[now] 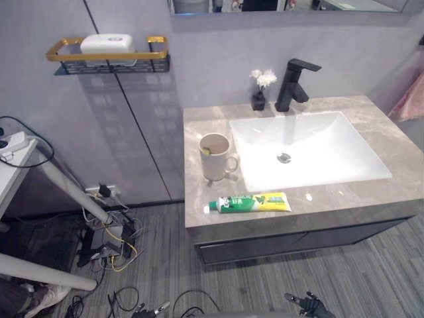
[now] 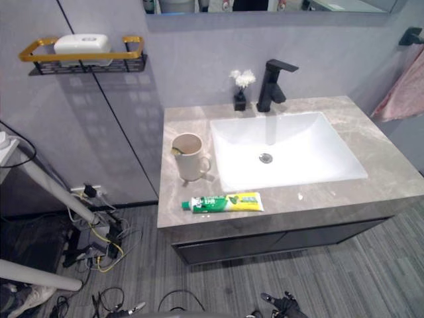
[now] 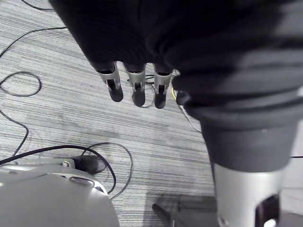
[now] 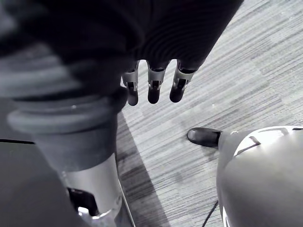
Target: Organize washtable
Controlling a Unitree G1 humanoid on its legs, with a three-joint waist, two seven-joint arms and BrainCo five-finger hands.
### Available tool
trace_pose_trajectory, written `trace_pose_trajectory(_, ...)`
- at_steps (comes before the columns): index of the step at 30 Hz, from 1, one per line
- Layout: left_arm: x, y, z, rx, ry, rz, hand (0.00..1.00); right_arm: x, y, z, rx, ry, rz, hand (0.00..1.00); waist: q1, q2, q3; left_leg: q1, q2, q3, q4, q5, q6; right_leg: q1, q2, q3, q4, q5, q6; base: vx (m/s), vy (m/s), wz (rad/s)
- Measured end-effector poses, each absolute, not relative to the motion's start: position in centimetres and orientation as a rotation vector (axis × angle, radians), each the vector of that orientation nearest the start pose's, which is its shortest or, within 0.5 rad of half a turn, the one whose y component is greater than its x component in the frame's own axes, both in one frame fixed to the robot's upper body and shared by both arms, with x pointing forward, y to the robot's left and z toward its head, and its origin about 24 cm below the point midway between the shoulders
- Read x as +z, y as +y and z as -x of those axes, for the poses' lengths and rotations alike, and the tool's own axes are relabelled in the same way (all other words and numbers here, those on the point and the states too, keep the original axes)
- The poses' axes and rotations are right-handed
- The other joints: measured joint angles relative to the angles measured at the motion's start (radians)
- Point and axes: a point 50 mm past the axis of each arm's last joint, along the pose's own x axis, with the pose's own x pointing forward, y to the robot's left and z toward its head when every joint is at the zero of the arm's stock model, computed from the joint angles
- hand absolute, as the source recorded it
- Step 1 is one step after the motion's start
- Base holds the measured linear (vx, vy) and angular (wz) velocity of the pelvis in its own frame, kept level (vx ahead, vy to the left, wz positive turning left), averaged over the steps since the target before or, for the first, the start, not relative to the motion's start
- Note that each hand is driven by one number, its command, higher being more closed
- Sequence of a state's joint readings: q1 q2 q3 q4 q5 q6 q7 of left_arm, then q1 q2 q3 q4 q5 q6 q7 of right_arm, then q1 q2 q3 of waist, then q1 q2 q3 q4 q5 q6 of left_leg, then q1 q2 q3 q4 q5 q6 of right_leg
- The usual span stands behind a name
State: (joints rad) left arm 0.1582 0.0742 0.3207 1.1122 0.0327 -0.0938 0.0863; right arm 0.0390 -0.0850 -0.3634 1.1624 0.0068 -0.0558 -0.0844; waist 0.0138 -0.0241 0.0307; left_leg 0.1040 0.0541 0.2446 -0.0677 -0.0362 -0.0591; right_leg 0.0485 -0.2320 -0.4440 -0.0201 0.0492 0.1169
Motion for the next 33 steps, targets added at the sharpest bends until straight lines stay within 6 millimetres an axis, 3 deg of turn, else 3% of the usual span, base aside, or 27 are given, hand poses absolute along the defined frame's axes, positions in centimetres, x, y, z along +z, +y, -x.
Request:
trace_pose_trajectory(11,-16.6,22.3,-3.9,0.492,1.161,0.055,0.0,-16.5,-22.7,-6.4,-0.495,1.159,-0.083,0.0,-0.001,0.0,0.0,-0.008,0.0,-0.026,0.017,0.0,0.0,0.011,-0.003,-0.025,-0.006,0.001,0.002,-0.02,-0.015,0.06)
trace_pose_trajectory(16,-16.7,22.5,-2.7,0.616,1.164,0.145,0.0,-16.7,-22.4,-5.7,-0.513,1.171,-0.102,0.0,0.002,0.003,-0.002,-0.02,-0.002,-0.041,0.021,0.0,0.0,0.017,-0.003,-0.049,-0.02,0.007,0.012,-0.01,-0.027,0.08)
trace_pose_trajectory(18,-16.5,23.4,-2.2,0.699,1.151,0.18,0.0,-16.7,-22.4,-5.5,-0.528,1.173,-0.114,0.0,0.004,0.003,-0.002,-0.027,-0.001,-0.048,0.025,0.0,0.0,0.018,-0.003,-0.051,-0.022,0.007,0.012,0.01,-0.026,0.13)
trace_pose_trajectory(22,-14.1,28.7,-1.9,0.987,0.977,0.176,0.0,-16.5,-22.7,-5.4,-0.538,1.155,-0.106,0.0,0.031,0.016,-0.002,-0.033,0.001,-0.053,0.034,-0.001,0.0,0.028,-0.003,-0.058,-0.026,0.007,0.012,0.01,-0.026,0.06)
trace_pose_trajectory(23,-12.0,31.6,-2.6,1.09,0.841,0.139,0.0,-16.4,-22.9,-5.3,-0.542,1.145,-0.102,0.0,0.048,0.029,0.0,-0.036,0.001,-0.06,0.038,-0.001,-0.001,0.034,-0.003,-0.071,-0.026,0.007,0.011,-0.03,-0.027,0.13)
trace_pose_trajectory(24,-10.9,32.7,-3.1,1.131,0.772,0.118,0.0,-16.4,-22.9,-5.2,-0.544,1.142,-0.1,0.0,0.057,0.035,0.0,-0.039,0.002,-0.061,0.041,-0.001,-0.001,0.034,-0.003,-0.075,-0.026,0.007,0.011,-0.04,-0.04,0.21)
trace_pose_trajectory(26,-4.8,36.8,-4.9,1.277,0.447,-0.005,0.0,-16.4,-22.6,-5.0,-0.541,1.133,-0.102,0.0,0.083,0.042,-0.014,-0.064,0.012,-0.079,0.057,-0.003,-0.001,0.029,-0.003,-0.091,-0.021,0.005,0.013,-0.04,-0.042,0.22)
trace_pose_trajectory(27,-3.0,37.5,-5.2,1.304,0.368,-0.047,0.0,-16.4,-22.5,-5.0,-0.539,1.131,-0.105,0.0,0.086,0.041,-0.015,-0.066,0.013,-0.08,0.063,-0.004,-0.002,0.03,-0.004,-0.094,-0.019,0.004,0.013,-0.05,-0.034,0.24)
trace_pose_trajectory(28,0.6,38.5,-5.7,1.352,0.219,-0.15,0.0,-16.4,-22.1,-5.2,-0.532,1.128,-0.113,0.0,0.089,0.046,-0.018,-0.08,0.015,-0.084,0.076,-0.008,-0.002,0.037,-0.006,-0.106,-0.018,0.002,0.014,-0.05,-0.021,0.17)
trace_pose_trajectory(29,2.3,38.7,-5.9,1.367,0.146,-0.194,0.0,-16.4,-21.9,-5.3,-0.529,1.123,-0.117,0.0,0.094,0.048,-0.02,-0.081,0.014,-0.086,0.078,-0.008,-0.002,0.039,-0.007,-0.11,-0.017,0.002,0.014,-0.06,-0.015,0.19)
trace_pose_trajectory(31,8.3,38.3,-6.8,1.386,-0.088,-0.387,0.0,-16.2,-21.5,-6.0,-0.508,1.096,-0.114,0.0,0.109,0.065,-0.022,-0.082,0.011,-0.1,0.087,-0.01,0.001,0.055,-0.014,-0.132,-0.016,0.002,0.015,-0.05,0.0,0.22)
trace_pose_trajectory(33,11.6,37.4,-7.2,1.384,-0.223,-0.494,0.0,-16.2,-21.2,-6.3,-0.483,1.092,-0.107,0.0,0.113,0.068,-0.036,-0.083,0.008,-0.107,0.092,-0.012,0.004,0.062,-0.015,-0.139,-0.016,0.002,0.015,-0.04,-0.007,0.21)
